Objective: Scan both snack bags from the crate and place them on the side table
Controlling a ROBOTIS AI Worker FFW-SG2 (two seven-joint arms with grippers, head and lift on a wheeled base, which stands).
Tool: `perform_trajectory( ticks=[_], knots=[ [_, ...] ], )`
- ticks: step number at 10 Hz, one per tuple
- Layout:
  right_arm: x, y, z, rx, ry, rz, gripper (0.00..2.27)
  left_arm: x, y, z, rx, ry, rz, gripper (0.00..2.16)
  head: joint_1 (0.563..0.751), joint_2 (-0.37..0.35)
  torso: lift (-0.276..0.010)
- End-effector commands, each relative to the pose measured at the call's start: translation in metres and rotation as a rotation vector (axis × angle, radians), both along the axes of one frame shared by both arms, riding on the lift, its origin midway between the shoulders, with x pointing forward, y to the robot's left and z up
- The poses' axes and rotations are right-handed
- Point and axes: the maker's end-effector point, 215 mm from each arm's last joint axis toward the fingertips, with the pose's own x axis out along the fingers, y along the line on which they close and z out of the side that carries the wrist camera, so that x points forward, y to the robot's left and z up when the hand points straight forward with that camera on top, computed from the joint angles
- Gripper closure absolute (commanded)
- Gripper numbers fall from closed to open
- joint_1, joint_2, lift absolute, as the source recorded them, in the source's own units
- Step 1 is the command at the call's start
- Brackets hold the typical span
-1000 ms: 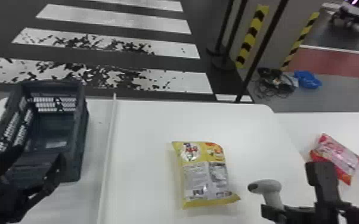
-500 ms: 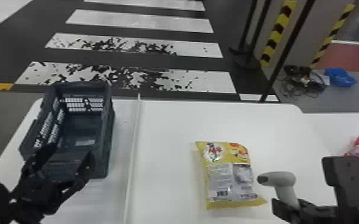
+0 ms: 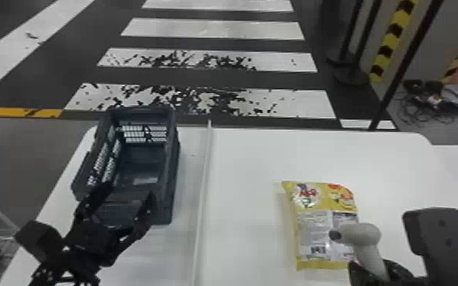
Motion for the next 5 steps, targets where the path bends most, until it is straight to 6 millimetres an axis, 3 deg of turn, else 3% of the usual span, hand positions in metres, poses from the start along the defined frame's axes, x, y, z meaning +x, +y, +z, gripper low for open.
perform_trajectory(
  ticks=[1,3,5],
  knots=[
    [-0.008,0.018,0.000,-0.007,0.006,0.025,2.25,-0.001,0.003,0.002,-0.008,-0.015,0.007,0.08,0.695,0.027,-0.095],
    [-0.017,0.030,-0.006,-0.043,0.019,0.038,2.25,-0.002,0.005,0.002,-0.015,-0.020,0.012,0.08,0.695,0.071,-0.095],
    [-0.025,0.037,-0.029,-0.055,0.072,0.029,2.25,-0.003,0.006,0.001,-0.021,-0.022,0.017,0.08,0.695,0.087,-0.095]
  ],
)
